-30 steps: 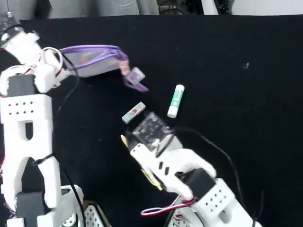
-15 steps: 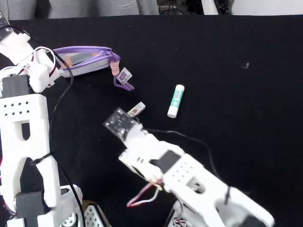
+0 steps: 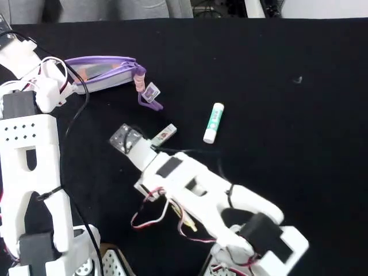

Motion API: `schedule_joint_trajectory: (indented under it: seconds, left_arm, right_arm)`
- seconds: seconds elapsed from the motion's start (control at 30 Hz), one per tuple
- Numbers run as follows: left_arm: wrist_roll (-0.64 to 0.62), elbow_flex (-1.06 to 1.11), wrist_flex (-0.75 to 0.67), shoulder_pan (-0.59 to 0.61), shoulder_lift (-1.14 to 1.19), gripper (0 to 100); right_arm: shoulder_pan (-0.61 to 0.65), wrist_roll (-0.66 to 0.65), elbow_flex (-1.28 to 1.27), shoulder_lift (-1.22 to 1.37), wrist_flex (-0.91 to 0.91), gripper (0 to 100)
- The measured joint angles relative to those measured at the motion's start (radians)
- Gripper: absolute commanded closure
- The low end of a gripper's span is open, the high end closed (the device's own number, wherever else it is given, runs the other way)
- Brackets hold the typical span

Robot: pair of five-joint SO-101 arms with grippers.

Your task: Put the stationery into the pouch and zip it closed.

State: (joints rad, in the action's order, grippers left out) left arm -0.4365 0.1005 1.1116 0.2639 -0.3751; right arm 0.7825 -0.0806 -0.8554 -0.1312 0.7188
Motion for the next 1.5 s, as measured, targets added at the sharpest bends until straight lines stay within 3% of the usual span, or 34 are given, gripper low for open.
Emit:
schedule_joint_trajectory:
  seconds: [0.1, 0.43, 0.87, 1.13, 1.5]
  left_arm:
    - [0.0, 0.0, 0.0, 0.0, 0.0, 97]
    - [0.0, 0.0, 0.0, 0.0, 0.0, 97]
    - [0.0, 0.0, 0.0, -0.006, 0.0, 97]
    - [0.002, 0.0, 0.008, -0.101, 0.0, 97]
    - [0.002, 0.0, 0.009, -0.124, 0.002, 97]
  right_arm:
    - [0.0, -0.002, 0.051, 0.048, 0.054, 99.2]
    - [-0.083, 0.0, 0.1, 0.064, 0.118, 98.8]
    - [-0.308, -0.043, 0.127, -0.611, 0.204, 98.8]
    - [-0.311, -0.107, 0.201, -0.822, -0.017, 98.8]
    - [-0.084, -0.114, 0.057, -0.83, -0.687, 98.8]
